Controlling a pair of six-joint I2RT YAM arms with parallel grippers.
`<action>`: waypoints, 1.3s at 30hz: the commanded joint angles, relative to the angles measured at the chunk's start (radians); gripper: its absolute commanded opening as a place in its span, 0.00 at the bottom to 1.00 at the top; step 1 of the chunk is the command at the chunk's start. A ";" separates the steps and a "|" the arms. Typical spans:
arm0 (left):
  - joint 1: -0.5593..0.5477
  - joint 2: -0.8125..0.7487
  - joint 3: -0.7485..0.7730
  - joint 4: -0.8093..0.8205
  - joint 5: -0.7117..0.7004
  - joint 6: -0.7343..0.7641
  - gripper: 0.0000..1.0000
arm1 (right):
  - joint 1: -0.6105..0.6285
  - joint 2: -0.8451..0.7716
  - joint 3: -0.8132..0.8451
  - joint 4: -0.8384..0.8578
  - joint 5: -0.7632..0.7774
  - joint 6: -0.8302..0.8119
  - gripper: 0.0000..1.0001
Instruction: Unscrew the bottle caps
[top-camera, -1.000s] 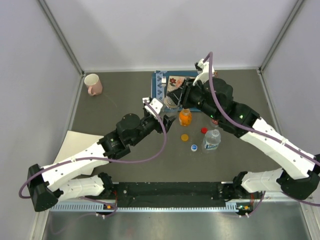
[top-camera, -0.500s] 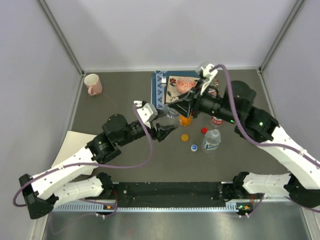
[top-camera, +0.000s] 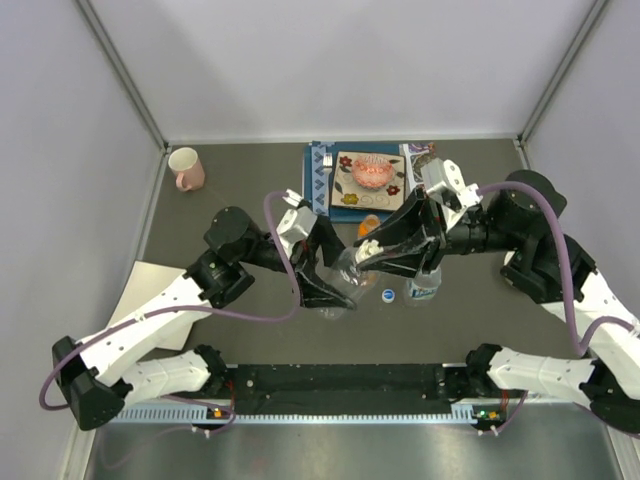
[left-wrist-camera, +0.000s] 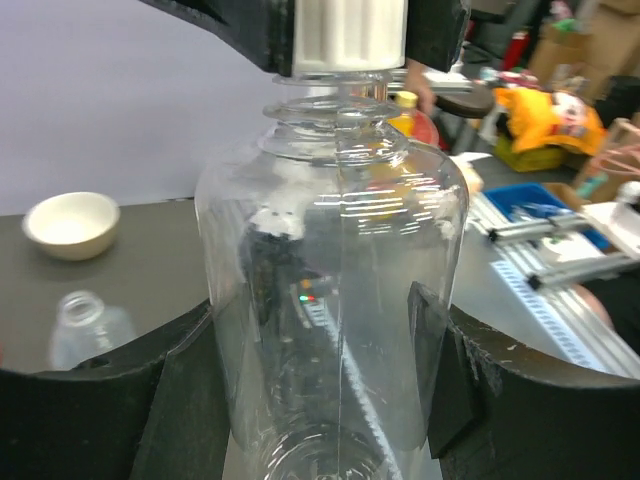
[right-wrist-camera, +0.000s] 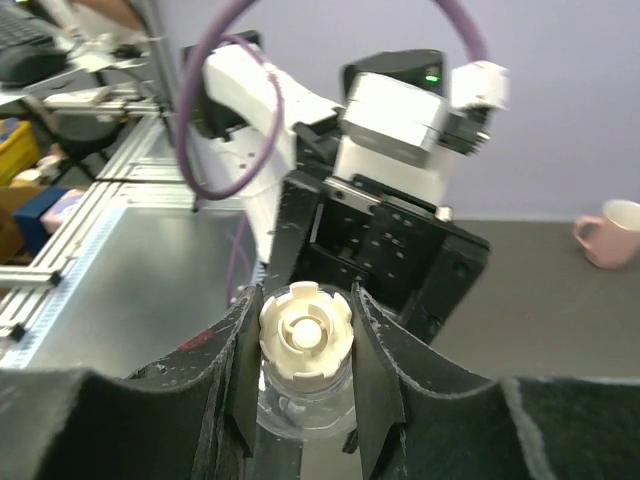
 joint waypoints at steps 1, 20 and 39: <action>0.021 0.037 0.014 0.250 0.191 -0.234 0.40 | -0.001 0.005 0.042 0.016 -0.304 -0.001 0.00; 0.042 0.079 -0.012 0.491 0.287 -0.466 0.41 | -0.047 -0.008 0.048 -0.227 -0.412 -0.239 0.00; 0.041 0.062 -0.043 0.325 0.283 -0.328 0.41 | -0.055 -0.030 0.118 -0.219 -0.389 -0.216 0.00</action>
